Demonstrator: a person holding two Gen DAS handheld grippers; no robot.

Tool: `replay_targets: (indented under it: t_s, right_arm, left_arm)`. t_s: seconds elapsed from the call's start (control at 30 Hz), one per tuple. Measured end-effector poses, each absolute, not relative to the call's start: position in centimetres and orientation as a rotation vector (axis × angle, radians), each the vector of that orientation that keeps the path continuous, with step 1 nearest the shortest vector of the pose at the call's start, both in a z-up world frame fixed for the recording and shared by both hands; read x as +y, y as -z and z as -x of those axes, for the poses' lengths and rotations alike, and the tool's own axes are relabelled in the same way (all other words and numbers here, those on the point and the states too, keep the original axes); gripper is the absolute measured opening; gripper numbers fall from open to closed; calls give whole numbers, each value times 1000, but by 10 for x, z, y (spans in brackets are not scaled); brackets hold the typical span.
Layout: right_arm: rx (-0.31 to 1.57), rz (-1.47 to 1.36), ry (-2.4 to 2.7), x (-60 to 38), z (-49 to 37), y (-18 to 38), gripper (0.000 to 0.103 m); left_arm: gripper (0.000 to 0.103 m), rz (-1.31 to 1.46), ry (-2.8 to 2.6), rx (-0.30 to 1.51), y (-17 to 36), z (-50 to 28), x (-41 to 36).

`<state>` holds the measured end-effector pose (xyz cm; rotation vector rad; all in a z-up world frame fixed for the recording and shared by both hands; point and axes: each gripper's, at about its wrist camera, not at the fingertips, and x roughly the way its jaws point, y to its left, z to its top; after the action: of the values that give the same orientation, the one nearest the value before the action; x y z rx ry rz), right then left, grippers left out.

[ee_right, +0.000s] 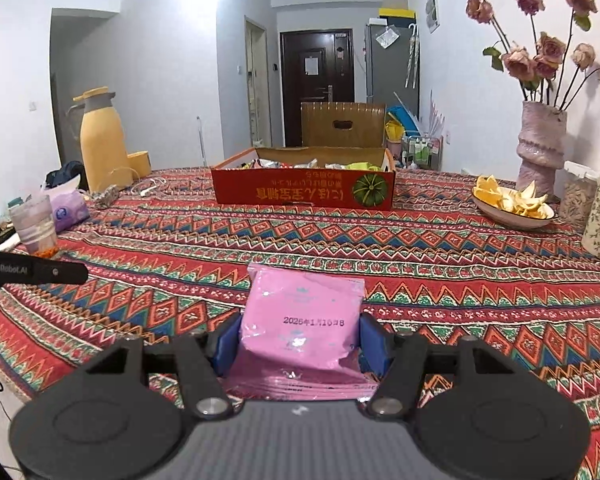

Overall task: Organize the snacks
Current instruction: 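Carry the pink packet into the box and open the right gripper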

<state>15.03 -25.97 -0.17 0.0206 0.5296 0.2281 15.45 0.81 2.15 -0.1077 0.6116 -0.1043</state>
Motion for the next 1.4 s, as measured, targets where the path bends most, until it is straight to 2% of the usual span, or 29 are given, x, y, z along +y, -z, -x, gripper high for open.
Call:
replay_targets:
  t_s: [0.4, 0.7, 0.93, 1.07, 1.17, 1.3, 1.4]
  right_arm:
    - [483, -10, -242, -255, -133, -12, 61]
    - [419, 16, -315, -265, -192, -46, 61]
    - [366, 80, -349, -272, -295, -84, 61]
    - [366, 98, -350, -270, -384, -106, 61]
    - [418, 82, -375, -264, -459, -115, 61]
    - [534, 37, -388, -249, -566, -102, 61]
    - [622, 68, -356, -228, -641, -72, 61]
  left_arm:
    - [16, 109, 110, 580, -29, -145, 12]
    - [16, 69, 163, 535, -56, -211, 12]
    - [16, 44, 224, 476, -94, -315, 2]
    - [16, 28, 244, 445, -115, -394, -9]
    - [16, 69, 290, 490, -120, -465, -17]
    - [16, 125, 317, 584, -106, -561, -25]
    - [16, 149, 294, 656, -83, -623, -31]
